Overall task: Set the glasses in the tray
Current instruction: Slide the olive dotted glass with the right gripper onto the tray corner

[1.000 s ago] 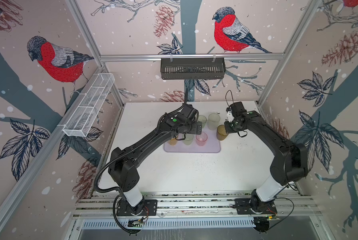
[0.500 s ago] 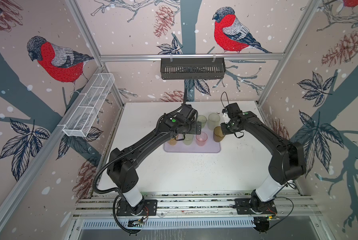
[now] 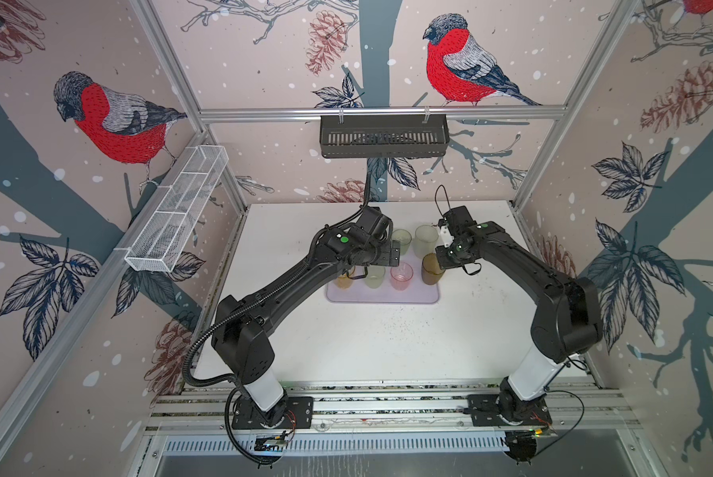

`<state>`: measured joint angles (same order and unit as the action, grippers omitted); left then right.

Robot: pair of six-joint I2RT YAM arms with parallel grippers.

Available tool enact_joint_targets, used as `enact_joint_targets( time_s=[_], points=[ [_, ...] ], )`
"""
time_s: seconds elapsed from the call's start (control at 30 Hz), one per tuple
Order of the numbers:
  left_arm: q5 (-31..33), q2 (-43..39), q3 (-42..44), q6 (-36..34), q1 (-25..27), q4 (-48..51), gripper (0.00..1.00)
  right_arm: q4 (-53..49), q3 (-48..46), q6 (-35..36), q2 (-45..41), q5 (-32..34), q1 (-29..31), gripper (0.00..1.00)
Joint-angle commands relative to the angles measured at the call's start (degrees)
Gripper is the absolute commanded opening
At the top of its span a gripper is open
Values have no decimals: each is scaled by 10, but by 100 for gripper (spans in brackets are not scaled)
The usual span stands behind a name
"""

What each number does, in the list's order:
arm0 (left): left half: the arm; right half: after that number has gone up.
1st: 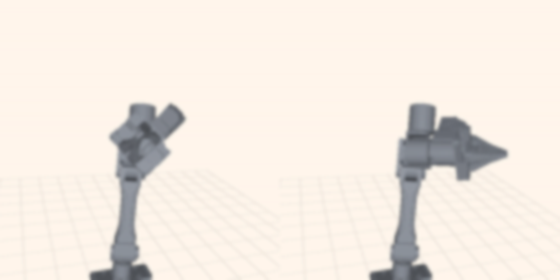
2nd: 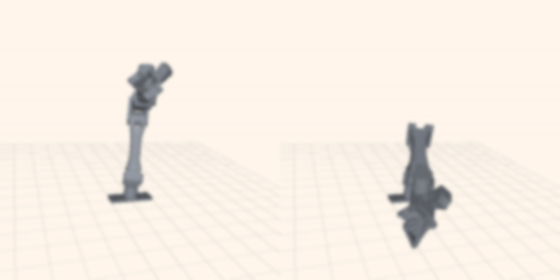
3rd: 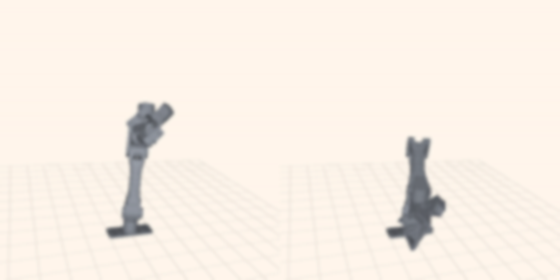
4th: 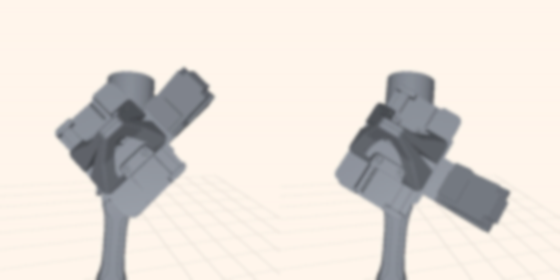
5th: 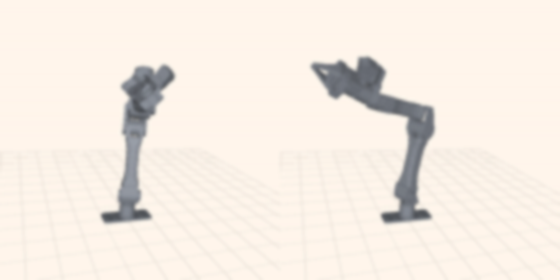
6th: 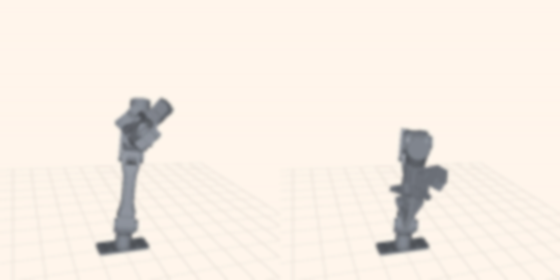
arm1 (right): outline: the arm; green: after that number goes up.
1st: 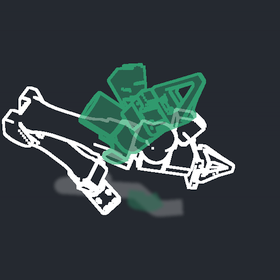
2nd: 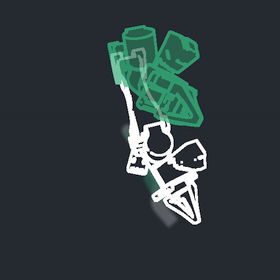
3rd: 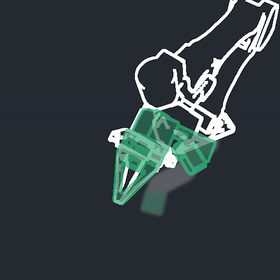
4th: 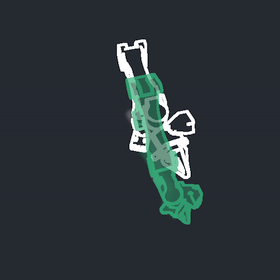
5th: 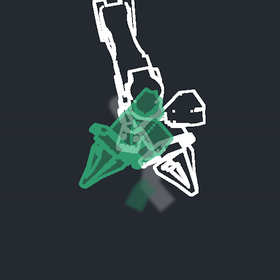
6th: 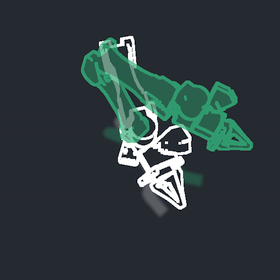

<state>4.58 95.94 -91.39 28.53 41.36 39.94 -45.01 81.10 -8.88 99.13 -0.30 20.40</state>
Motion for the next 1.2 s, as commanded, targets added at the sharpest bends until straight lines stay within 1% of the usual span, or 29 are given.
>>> enact_joint_targets(
  time_s=[0.0, 0.33, 0.6, 1.17],
  points=[
    [8, -4, 1, 2, -1, -13, 98, 4, 1, -7, 3, -4, 3, 3],
    [7, -5, 3, 3, -1, -12, 98, 12, -7, -9, 8, -8, 8, 3],
    [-11, -7, 10, 2, -1, -18, 97, 17, -11, -9, 11, -11, 10, 3],
    [-6, -17, 16, 1, -1, -17, 98, 27, -18, -15, 15, -9, 15, 3]
  ],
)
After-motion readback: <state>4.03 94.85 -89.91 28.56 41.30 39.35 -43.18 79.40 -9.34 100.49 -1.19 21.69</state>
